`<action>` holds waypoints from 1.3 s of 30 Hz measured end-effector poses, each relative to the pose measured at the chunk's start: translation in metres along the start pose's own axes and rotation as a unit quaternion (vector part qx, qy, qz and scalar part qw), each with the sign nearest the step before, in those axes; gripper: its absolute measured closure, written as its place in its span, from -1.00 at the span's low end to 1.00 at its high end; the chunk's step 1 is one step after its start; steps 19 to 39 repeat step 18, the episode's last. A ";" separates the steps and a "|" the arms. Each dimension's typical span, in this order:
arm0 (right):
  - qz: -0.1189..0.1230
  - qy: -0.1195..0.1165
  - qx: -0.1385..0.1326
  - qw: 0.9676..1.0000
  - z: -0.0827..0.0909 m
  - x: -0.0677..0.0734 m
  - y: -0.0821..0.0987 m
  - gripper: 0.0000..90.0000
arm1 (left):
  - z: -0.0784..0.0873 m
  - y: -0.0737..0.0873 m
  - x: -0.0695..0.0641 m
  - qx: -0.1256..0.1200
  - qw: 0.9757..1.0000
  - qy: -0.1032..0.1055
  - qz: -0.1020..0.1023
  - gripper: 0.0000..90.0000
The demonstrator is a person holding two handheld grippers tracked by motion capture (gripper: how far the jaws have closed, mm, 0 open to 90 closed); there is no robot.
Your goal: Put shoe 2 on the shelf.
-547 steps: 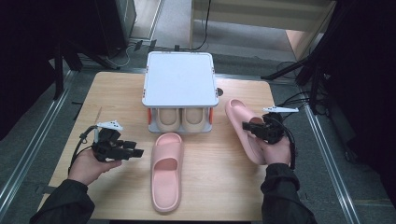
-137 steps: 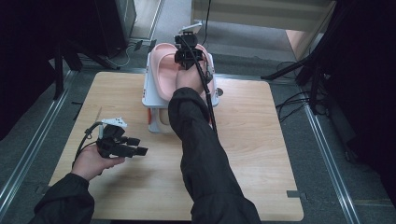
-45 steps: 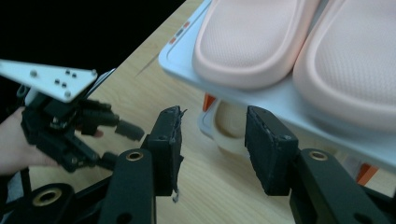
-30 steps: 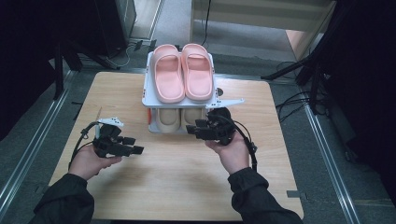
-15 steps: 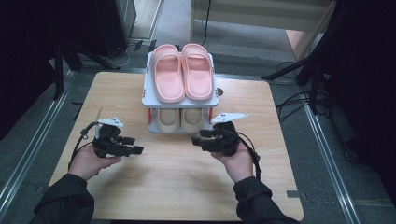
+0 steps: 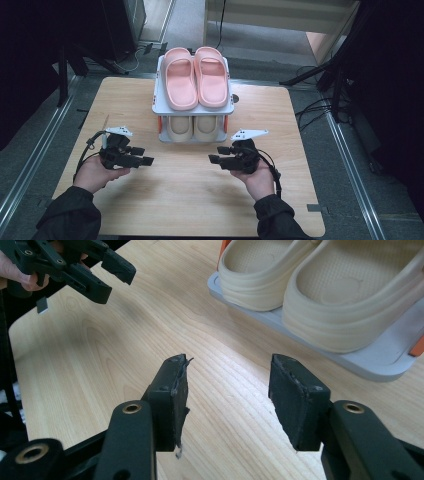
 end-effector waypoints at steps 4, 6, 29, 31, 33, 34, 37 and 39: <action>-0.008 -0.003 0.000 1.000 -0.002 -0.003 0.006 0.12 | 0.000 0.000 -0.001 0.000 1.000 0.001 0.000 -0.20; -0.005 -0.003 0.001 1.000 -0.003 -0.004 0.008 0.12 | -0.001 0.000 -0.001 0.000 1.000 0.004 0.001 -0.21; -0.010 -0.005 -0.003 1.000 -0.003 -0.007 0.014 0.08 | -0.005 0.000 -0.004 -0.001 1.000 0.006 -0.009 -0.33; -0.010 -0.005 -0.003 1.000 -0.003 -0.007 0.014 0.08 | -0.005 0.000 -0.004 -0.001 1.000 0.006 -0.009 -0.33; -0.010 -0.005 -0.003 1.000 -0.003 -0.007 0.014 0.08 | -0.005 0.000 -0.004 -0.001 1.000 0.006 -0.009 -0.33; -0.010 -0.005 -0.003 1.000 -0.003 -0.007 0.014 0.08 | -0.005 0.000 -0.004 -0.001 1.000 0.006 -0.009 -0.33; -0.010 -0.005 -0.003 1.000 -0.003 -0.007 0.014 0.08 | -0.005 0.000 -0.004 -0.001 1.000 0.006 -0.009 -0.33; -0.010 -0.005 -0.003 1.000 -0.003 -0.007 0.014 0.08 | -0.005 0.000 -0.004 -0.001 1.000 0.006 -0.009 -0.33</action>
Point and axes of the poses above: each handheld gripper's, and its own axes: z roughly backward along the jaws, y roughly out of its underside, x roughly to its left, the point moved 4 cm from there along -z, roughly forward along the jaws, and after that the axes turned 5 degrees about y, right-handed, at the moved point
